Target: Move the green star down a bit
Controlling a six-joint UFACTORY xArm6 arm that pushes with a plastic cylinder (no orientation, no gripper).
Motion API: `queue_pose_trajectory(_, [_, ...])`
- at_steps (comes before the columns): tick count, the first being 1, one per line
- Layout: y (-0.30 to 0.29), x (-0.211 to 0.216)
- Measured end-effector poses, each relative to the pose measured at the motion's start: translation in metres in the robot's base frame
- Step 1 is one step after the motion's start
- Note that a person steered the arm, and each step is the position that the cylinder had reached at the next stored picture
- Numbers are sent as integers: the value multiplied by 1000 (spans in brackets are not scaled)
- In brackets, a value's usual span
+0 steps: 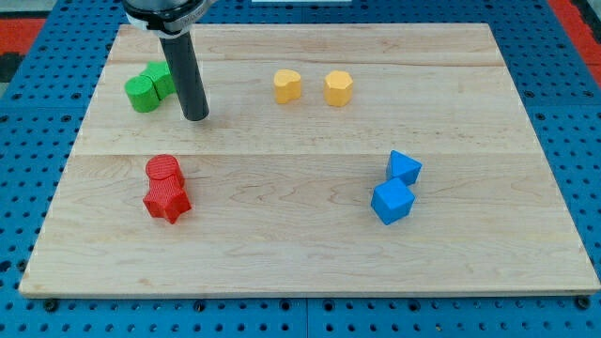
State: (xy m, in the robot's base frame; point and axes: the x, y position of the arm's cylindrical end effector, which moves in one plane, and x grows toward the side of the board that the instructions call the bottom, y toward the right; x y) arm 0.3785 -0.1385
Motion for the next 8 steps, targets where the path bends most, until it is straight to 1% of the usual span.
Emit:
queue_pose_trajectory(2, [8, 0])
queue_pose_trajectory(4, [-63, -16])
queue_pose_trajectory(5, [-82, -39])
queue_pose_trajectory(6, [-94, -49])
queue_pose_trajectory(7, [-93, -63])
queue_pose_trajectory(8, [-69, -71])
